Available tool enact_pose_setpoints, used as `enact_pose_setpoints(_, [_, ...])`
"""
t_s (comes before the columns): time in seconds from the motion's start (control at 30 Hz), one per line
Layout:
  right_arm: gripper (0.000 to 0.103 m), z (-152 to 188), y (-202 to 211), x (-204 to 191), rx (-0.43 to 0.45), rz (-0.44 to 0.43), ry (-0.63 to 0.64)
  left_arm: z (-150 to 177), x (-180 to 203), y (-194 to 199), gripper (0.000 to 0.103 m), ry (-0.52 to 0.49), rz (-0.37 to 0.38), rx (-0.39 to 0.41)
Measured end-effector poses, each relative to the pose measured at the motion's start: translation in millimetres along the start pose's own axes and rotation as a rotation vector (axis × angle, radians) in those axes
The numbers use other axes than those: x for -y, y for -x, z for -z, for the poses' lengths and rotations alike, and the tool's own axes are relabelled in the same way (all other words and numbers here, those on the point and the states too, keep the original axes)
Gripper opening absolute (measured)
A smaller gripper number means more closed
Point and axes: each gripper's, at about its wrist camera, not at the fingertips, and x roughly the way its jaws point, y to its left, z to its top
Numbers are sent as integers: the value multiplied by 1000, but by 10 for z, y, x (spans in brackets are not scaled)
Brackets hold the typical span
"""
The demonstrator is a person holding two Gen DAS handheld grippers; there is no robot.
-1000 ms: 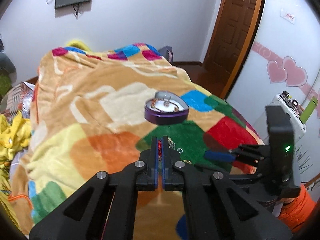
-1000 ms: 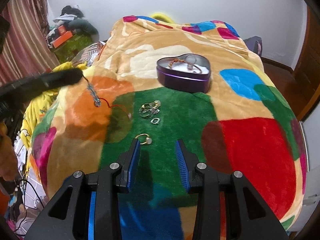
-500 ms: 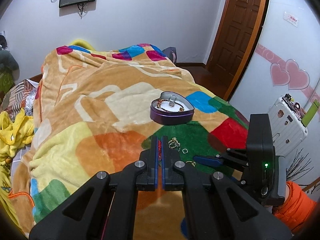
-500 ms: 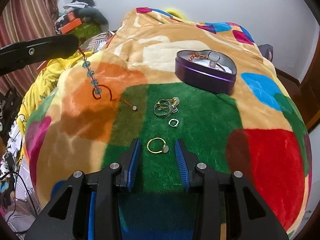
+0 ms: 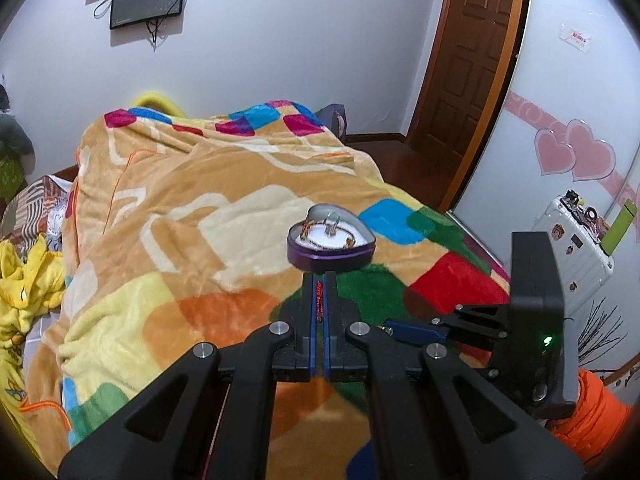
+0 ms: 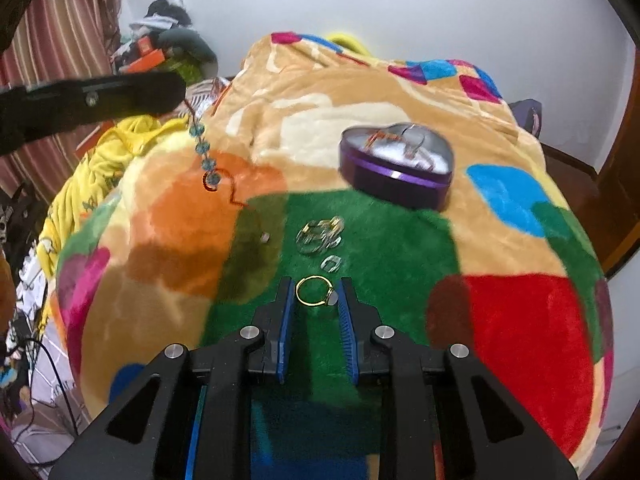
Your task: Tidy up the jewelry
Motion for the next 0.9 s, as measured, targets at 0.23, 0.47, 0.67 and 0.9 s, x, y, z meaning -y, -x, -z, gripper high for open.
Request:
enact_pose_setpoints(0.23, [19, -198, 227, 172, 87, 37, -21, -203, 86, 10, 1, -20, 14, 46])
enact_pose_setpoints(0.47, [19, -405, 400, 330, 171, 65, -37, -446, 126, -30, 1, -27, 30, 93])
enact_pose_setpoints(0.67, [20, -533, 426, 418, 211, 68, -51, -617, 156, -58, 1, -36, 41, 130])
enact_pose_setpoints(0.9, [20, -636, 376, 479, 237, 64, -58, -751, 178, -183, 1, -36, 64, 142])
